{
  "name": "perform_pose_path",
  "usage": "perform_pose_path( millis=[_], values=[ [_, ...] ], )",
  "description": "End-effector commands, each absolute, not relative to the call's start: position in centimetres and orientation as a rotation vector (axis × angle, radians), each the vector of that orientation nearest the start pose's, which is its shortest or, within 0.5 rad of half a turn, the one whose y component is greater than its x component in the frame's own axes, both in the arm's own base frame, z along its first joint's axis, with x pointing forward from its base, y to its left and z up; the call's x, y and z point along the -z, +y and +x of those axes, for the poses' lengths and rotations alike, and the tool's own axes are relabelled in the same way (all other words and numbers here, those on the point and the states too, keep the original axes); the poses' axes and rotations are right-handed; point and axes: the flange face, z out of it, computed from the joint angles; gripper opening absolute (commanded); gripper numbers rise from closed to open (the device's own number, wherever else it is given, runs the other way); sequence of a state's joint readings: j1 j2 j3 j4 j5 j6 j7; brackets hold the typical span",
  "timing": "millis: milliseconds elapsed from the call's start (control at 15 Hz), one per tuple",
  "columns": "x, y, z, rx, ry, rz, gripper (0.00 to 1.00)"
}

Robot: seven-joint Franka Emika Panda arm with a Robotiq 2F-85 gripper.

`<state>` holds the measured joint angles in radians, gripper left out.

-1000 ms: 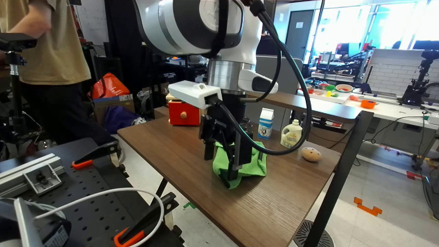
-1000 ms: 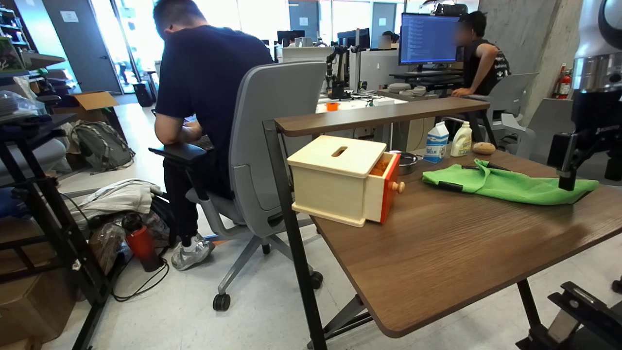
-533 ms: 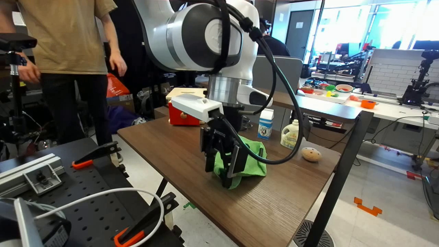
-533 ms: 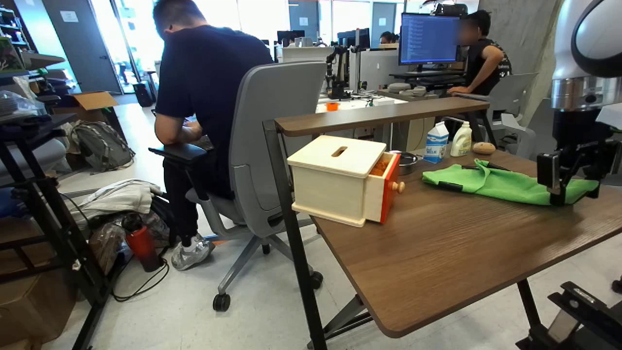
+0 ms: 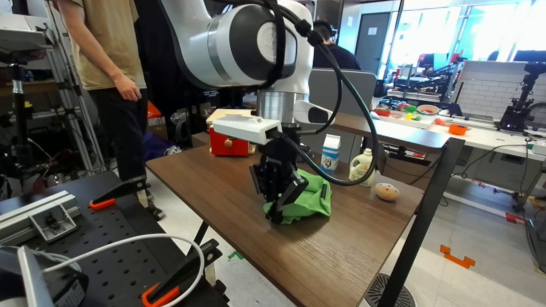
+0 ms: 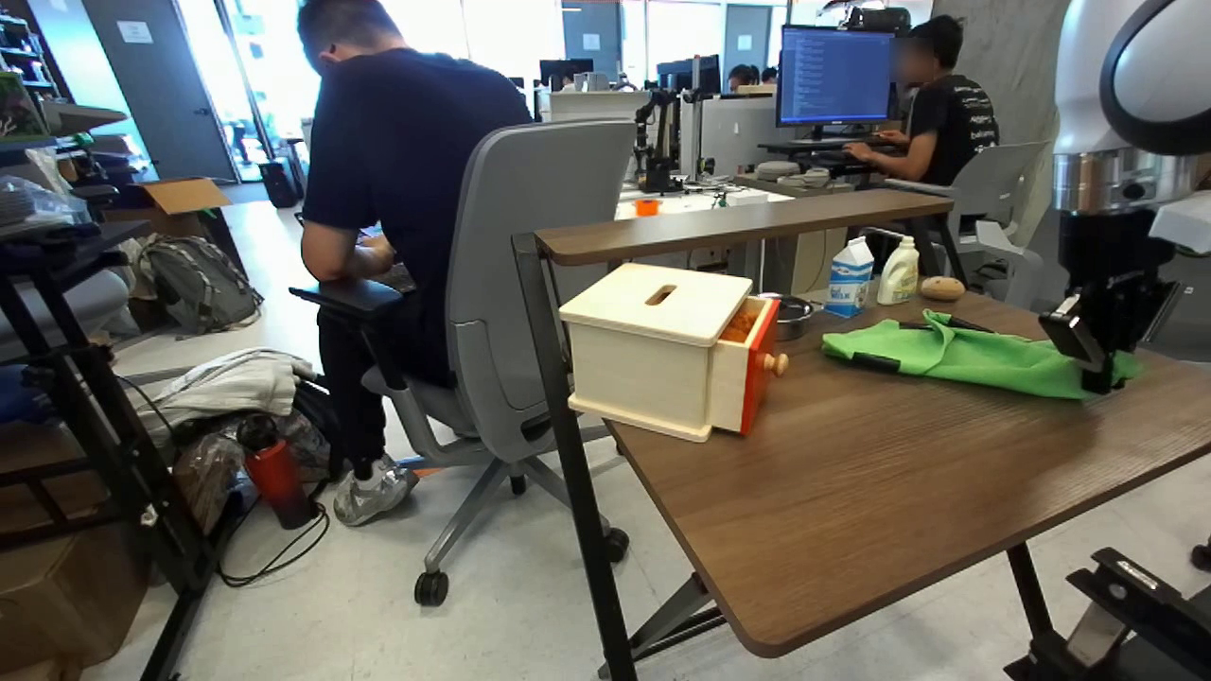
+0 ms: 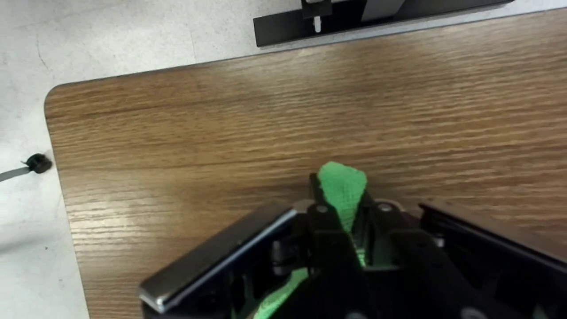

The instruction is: Fold the green cloth

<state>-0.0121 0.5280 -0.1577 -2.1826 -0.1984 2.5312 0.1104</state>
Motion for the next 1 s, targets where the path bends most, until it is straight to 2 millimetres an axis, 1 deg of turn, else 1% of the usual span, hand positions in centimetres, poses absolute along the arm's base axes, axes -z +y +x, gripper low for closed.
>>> perform_pose_path(
  millis=[0,267,400,467,600,667,800,933],
  values=[
    [-14.8,-8.9,51.5,-0.262,0.085,-3.349,0.0],
    [-15.6,-9.5,49.2,-0.308,0.052,-3.406,0.01],
    [-16.6,-10.2,48.2,-0.319,0.049,-3.437,0.01],
    [-17.4,-10.4,48.1,-0.302,0.047,-3.454,0.01],
    [-19.5,-10.5,48.5,-0.248,0.036,-3.486,0.01],
    [-20.6,-10.4,49.0,-0.209,0.025,-3.503,0.01],
    [-22.8,-9.3,50.5,-0.123,-0.008,-3.528,0.01],
    [-24.3,-7.4,52.1,-0.049,-0.073,-3.551,0.01]
  ],
)
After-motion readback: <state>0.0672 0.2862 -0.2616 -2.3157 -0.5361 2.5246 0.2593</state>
